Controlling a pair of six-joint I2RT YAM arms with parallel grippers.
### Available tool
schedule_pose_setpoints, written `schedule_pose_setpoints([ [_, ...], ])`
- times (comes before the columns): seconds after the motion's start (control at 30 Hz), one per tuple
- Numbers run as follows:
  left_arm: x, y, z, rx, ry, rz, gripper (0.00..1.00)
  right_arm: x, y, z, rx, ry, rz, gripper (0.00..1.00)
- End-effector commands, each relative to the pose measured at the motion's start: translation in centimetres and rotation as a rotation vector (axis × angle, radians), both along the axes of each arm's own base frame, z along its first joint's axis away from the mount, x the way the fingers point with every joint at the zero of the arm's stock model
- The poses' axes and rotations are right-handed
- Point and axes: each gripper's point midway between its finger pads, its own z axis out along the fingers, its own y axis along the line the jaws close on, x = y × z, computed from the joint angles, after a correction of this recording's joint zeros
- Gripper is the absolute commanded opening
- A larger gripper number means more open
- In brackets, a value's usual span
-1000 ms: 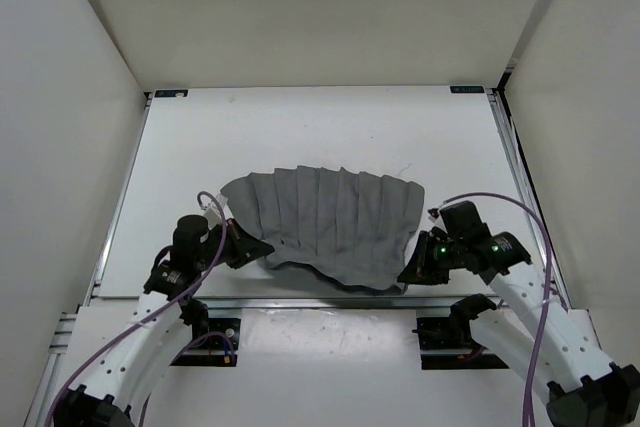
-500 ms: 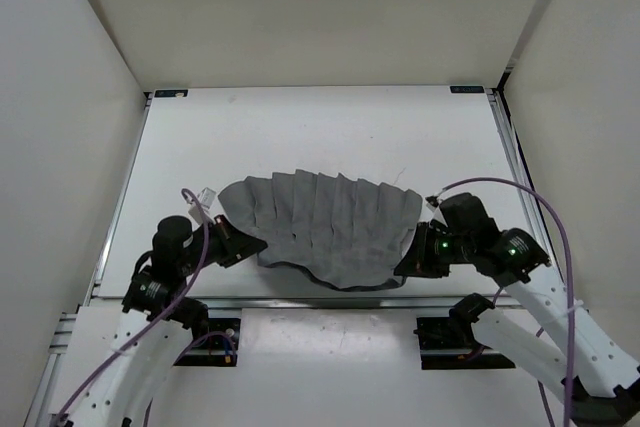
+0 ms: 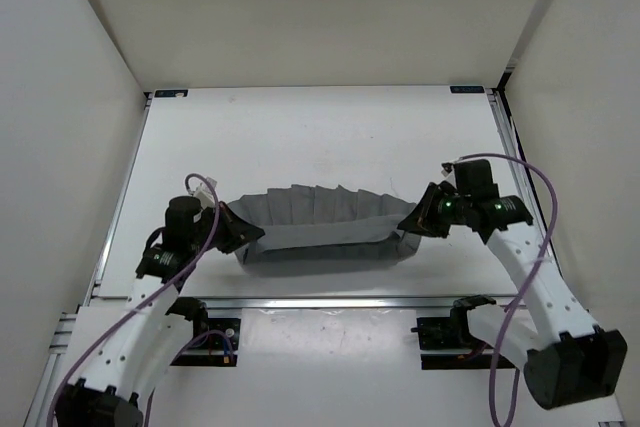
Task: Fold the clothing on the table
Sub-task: Fold the skirt
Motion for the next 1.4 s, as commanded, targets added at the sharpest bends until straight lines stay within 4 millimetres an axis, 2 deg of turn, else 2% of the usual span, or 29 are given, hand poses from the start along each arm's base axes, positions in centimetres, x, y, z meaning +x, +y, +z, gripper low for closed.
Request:
schedule_pose_setpoints([
  [0.0, 4.6, 2.5, 1.2, 0.123, -0.111, 0.125, 0.0, 5.7, -0.9, 0.6, 0.001, -0.2, 0.021, 0.0],
  [0.13, 7.0, 3.0, 0.4, 0.153, -0.089, 0.151, 0.0, 8.8, -0.5, -0.4, -0.027, -0.21, 0.042, 0.0],
  [0.27, 8.9, 3.5, -1.0, 0.205, -0.061, 0.168, 0.0, 10.8, 0.2, -1.3, -0.064, -0.21, 0.065, 0.0],
  [0.4, 11.0, 3.5, -2.4, 0.231, -0.019, 0.176, 0.0, 12.1, 0.1, -3.0, -0.09, -0.17, 0.061, 0.0],
  [0.43, 11.6, 3.6, -3.0, 0.244, -0.006, 0.17, 0.0, 12.4, 0.2, -2.9, -0.096, -0.18, 0.067, 0.0],
  [0.47, 12.3, 3.5, -2.7, 0.237, -0.014, 0.18, 0.0, 12.9, 0.0, -3.2, -0.114, -0.181, 0.065, 0.0],
  [0.53, 13.7, 3.3, -3.2, 0.234, 0.0, 0.181, 0.02, 13.7, -0.2, -3.5, -0.132, -0.183, 0.062, 0.0],
  [0.6, 15.5, 2.9, -2.7, 0.217, -0.015, 0.189, 0.11, 14.9, -0.5, -3.6, -0.141, -0.191, 0.056, 0.01],
  [0.63, 16.5, 2.7, -2.8, 0.21, -0.016, 0.185, 0.16, 15.6, -0.8, -3.9, -0.155, -0.189, 0.049, 0.06],
  [0.67, 17.5, 2.5, -1.9, 0.194, -0.033, 0.192, 0.2, 16.1, -0.8, -3.7, -0.16, -0.203, 0.047, 0.09],
  [0.7, 18.3, 2.3, -2.1, 0.175, -0.032, 0.196, 0.22, 16.7, -1.0, -4.0, -0.168, -0.201, 0.045, 0.21],
  [0.73, 19.5, 2.2, -1.7, 0.16, -0.054, 0.205, 0.37, 17.3, -1.2, -4.2, -0.181, -0.207, 0.038, 0.27],
  [0.77, 20.7, 1.9, -1.3, 0.124, -0.068, 0.216, 0.46, 18.3, -1.4, -3.8, -0.188, -0.238, 0.026, 0.34],
  [0.8, 21.4, 1.9, -0.6, 0.087, -0.079, 0.231, 0.49, 19.4, -1.8, -3.4, -0.205, -0.272, -0.002, 0.38],
  [0.83, 22.5, 1.8, -0.2, 0.057, -0.085, 0.243, 0.57, 20.3, -2.1, -3.1, -0.217, -0.296, -0.025, 0.42],
  [0.87, 23.8, 1.9, 0.5, 0.037, -0.109, 0.248, 0.59, 21.1, -2.6, -3.0, -0.231, -0.313, -0.041, 0.45],
  [0.9, 24.6, 1.3, 1.7, 0.012, -0.126, 0.249, 0.6, 22.1, -2.9, -1.9, -0.238, -0.345, -0.07, 0.46],
  [0.93, 25.2, 1.2, 1.9, 0.001, -0.131, 0.256, 0.6, 22.8, -3.1, -1.2, -0.251, -0.369, -0.083, 0.49],
  [1.0, 26.1, 1.0, 3.9, -0.003, -0.176, 0.253, 0.6, 23.5, -3.7, 0.0, -0.281, -0.414, -0.096, 0.5],
  [1.07, 25.7, 0.7, 5.1, 0.034, -0.211, 0.246, 0.59, 23.0, -3.4, 2.0, -0.323, -0.494, -0.092, 0.55],
  [1.1, 25.1, 0.9, 5.8, 0.062, -0.243, 0.238, 0.57, 22.7, -3.3, 2.2, -0.35, -0.525, -0.083, 0.56],
  [1.13, 24.5, 0.7, 5.9, 0.087, -0.256, 0.225, 0.56, 21.9, -3.4, 2.5, -0.399, -0.548, -0.091, 0.61],
  [1.17, 23.3, 0.1, 6.1, 0.092, -0.263, 0.203, 0.53, 21.0, -2.6, 2.9, -0.41, -0.571, -0.072, 0.68],
  [1.23, 20.8, -1.3, 5.6, 0.121, -0.276, 0.141, 0.38, 19.4, -2.0, 2.9, -0.471, -0.59, -0.041, 0.68],
  [1.27, 20.2, -1.5, 5.0, 0.136, -0.275, 0.134, 0.34, 18.5, -1.7, 2.1, -0.481, -0.571, -0.019, 0.67],
  [1.3, 18.8, -2.3, 4.6, 0.143, -0.276, 0.112, 0.23, 17.9, -1.5, 1.6, -0.478, -0.567, -0.007, 0.66],
  [1.33, 18.0, -2.5, 3.3, 0.164, -0.261, 0.106, 0.16, 17.4, -1.0, 1.3, -0.456, -0.556, 0.006, 0.65],
  [1.37, 17.2, -3.2, 3.3, 0.176, -0.282, 0.092, 0.11, 16.8, -0.5, 0.3, -0.437, -0.541, 0.028, 0.63],
])
